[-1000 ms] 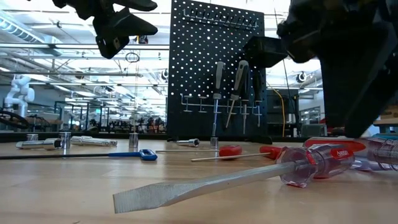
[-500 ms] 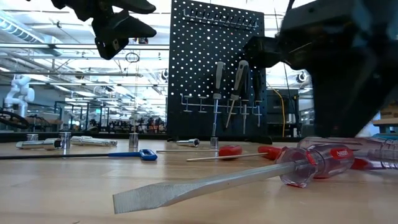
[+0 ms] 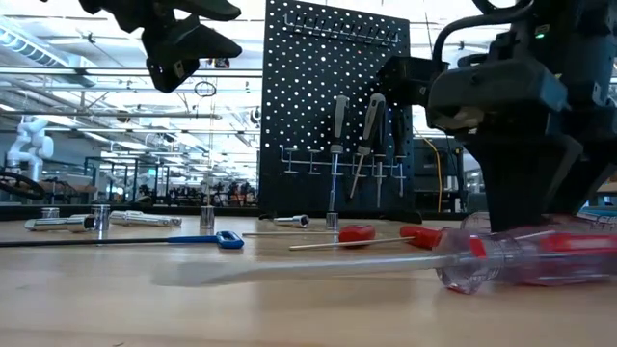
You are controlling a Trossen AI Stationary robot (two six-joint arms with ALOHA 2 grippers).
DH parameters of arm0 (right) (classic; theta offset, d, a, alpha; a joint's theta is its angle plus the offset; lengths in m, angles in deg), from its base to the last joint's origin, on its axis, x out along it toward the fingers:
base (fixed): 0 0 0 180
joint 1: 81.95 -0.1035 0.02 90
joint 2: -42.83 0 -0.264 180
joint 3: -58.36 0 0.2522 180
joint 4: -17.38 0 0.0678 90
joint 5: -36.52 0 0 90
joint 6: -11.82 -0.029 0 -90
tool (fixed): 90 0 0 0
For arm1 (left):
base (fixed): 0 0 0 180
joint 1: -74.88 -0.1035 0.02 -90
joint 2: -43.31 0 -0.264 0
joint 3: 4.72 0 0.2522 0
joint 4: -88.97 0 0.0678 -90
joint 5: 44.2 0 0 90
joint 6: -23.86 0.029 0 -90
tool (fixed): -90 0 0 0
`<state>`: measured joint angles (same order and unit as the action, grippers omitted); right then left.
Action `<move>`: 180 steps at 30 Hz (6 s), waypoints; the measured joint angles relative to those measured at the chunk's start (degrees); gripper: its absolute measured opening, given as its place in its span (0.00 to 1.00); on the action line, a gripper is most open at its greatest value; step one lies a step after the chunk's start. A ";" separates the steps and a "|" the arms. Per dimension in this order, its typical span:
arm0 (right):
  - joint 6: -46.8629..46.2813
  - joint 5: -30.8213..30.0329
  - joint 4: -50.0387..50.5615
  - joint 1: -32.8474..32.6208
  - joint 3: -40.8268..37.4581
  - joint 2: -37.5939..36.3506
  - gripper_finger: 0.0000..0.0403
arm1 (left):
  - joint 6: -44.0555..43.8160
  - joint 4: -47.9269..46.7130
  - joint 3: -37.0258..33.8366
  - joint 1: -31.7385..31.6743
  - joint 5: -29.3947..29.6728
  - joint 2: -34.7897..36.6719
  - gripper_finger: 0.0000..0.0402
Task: Hang tools onto peg board
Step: Hang the red screwdriver on the pegboard
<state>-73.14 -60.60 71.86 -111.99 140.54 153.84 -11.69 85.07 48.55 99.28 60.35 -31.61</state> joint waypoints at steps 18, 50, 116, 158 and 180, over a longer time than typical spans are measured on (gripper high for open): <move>-1.38 -8.18 2.62 -0.12 -0.51 -11.43 0.29 | -0.07 -0.18 -0.02 0.09 -1.27 0.02 0.37; 70.34 -22.56 -64.52 6.87 -0.44 -24.41 0.29 | 16.59 37.29 -0.07 -3.42 -3.86 0.04 0.37; 58.97 -18.72 -65.94 9.89 -0.39 -22.90 0.94 | 26.28 22.84 0.00 -7.02 -4.05 6.95 0.25; 70.85 -25.79 -22.11 13.91 35.67 -11.37 0.79 | 41.99 -8.26 14.82 -11.69 -1.03 10.45 0.25; 66.89 -27.17 -16.98 13.90 35.76 -12.72 0.27 | 34.63 -12.46 14.82 -12.02 6.44 10.77 0.64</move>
<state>-6.24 -87.77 54.89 -98.09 176.30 141.12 22.93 72.62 63.36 87.26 66.79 -20.84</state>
